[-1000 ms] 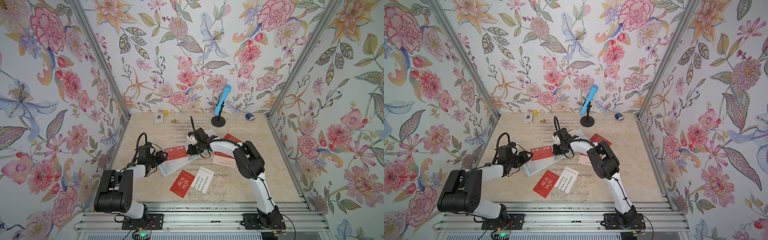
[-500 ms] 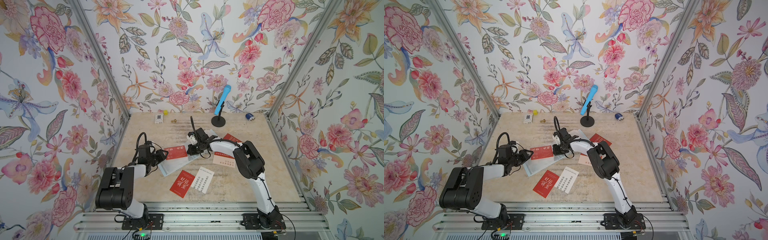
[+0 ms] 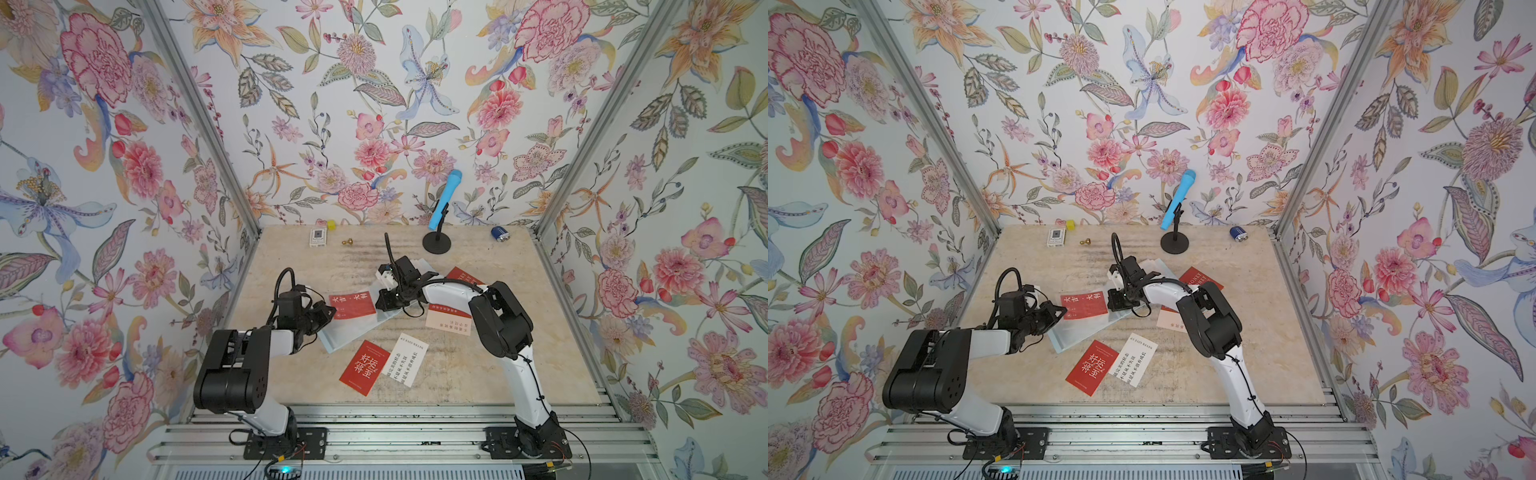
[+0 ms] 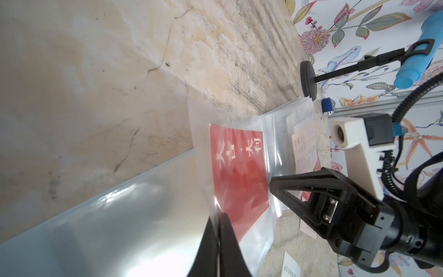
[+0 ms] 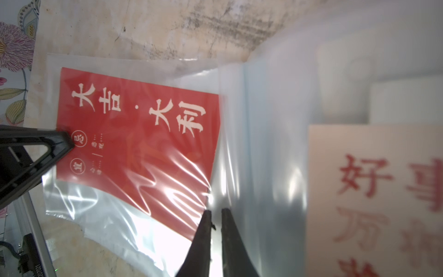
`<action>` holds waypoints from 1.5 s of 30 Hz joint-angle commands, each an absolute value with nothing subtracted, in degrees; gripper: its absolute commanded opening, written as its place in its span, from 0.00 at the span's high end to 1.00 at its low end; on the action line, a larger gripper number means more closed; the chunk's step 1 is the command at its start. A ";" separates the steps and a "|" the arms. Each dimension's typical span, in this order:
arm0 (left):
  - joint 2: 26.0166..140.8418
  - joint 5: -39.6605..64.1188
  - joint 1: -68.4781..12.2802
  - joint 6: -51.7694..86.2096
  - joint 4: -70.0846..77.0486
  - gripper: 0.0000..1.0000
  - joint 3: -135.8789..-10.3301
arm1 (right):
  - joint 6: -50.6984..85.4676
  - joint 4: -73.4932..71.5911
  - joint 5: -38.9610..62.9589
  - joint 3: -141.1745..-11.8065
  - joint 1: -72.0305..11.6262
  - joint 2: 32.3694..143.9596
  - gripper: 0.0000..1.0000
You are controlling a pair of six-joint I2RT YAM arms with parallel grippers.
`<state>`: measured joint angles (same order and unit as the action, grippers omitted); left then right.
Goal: Place the photos into the photo albums
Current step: Turn the page of the photo album at the center of the board.
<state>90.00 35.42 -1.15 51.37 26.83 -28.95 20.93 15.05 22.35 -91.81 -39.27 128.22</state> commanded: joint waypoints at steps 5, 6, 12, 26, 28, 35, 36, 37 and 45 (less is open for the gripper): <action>86.08 33.37 -1.49 47.18 20.07 1.00 -33.00 | 24.14 13.73 23.55 -85.13 -34.44 120.16 0.80; 85.71 33.16 -1.56 46.80 19.35 1.00 -33.21 | 24.32 13.09 23.55 -84.32 -33.74 119.28 0.80; 83.06 31.32 -1.33 43.34 12.83 1.00 -35.23 | 24.00 11.89 21.52 -80.77 -28.40 116.41 0.77; 76.09 28.57 3.12 35.85 0.12 1.00 -38.13 | 23.60 12.28 18.06 -84.91 -18.11 122.54 0.74; 75.30 28.56 4.64 35.12 -1.01 1.00 -38.27 | 23.56 12.47 17.91 -85.85 -17.91 123.50 0.74; 73.24 28.58 8.00 32.94 -4.34 1.00 -39.16 | 23.69 13.25 18.57 -87.50 -18.91 126.28 0.73; 72.96 28.44 8.29 32.79 -4.57 1.00 -39.50 | 23.83 13.21 18.96 -87.44 -19.20 126.36 0.73; 72.71 28.13 8.60 32.70 -4.74 1.00 -39.76 | 23.88 13.25 19.36 -87.28 -19.45 126.61 0.73; 75.35 31.12 8.12 37.23 -0.32 1.00 -44.21 | 24.52 13.13 20.63 -84.19 -22.21 125.98 0.73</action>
<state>74.39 30.50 8.08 35.86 -3.07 -41.45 23.64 12.08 19.99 -85.95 -21.41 124.90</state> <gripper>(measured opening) 0.044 0.270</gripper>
